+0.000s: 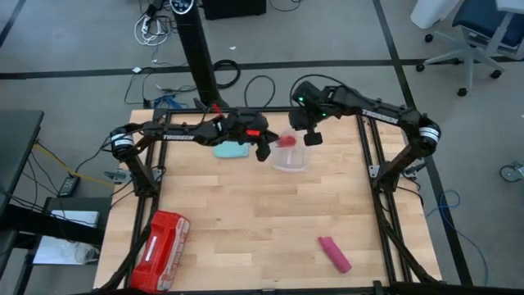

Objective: Roll bandage
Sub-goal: Open the transparent zip bag

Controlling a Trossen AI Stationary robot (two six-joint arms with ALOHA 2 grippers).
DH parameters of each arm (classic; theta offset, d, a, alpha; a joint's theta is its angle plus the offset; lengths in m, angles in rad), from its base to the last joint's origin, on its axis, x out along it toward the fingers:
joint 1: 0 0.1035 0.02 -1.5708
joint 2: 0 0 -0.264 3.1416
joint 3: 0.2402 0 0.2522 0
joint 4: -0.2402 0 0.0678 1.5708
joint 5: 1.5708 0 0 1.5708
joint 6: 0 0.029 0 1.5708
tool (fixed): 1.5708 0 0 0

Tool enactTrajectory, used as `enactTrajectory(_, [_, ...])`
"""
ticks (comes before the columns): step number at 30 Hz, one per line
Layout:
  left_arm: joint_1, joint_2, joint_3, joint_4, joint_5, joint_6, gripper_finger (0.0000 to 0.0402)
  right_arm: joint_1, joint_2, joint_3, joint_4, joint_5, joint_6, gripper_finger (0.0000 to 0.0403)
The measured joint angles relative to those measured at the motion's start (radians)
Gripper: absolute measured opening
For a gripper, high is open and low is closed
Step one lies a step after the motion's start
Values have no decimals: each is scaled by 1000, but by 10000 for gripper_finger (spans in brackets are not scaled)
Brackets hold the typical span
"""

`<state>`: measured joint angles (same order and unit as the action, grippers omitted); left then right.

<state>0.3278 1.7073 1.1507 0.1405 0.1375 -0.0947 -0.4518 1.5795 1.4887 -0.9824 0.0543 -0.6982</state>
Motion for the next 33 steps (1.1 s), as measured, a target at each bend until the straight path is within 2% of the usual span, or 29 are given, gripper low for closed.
enactTrajectory(4, [-36,0,121,-103,-96,63,46,33,-41,0,-32,9,106,0])
enactTrajectory(7, [-70,0,198,-199,-212,116,48,59,-71,-1,-34,10,180,0])
enactTrajectory(11, [-101,0,303,-352,-314,171,69,95,-98,-1,-33,13,288,0])
enactTrajectory(15, [-120,-1,347,-438,-321,179,111,133,-112,-1,-15,16,376,0])
enactTrajectory(20, [-129,-1,364,-510,-217,202,151,175,-111,-1,-7,42,424,0])
enactTrajectory(33, [-128,0,364,-545,-221,277,158,230,-114,101,14,47,470,0])
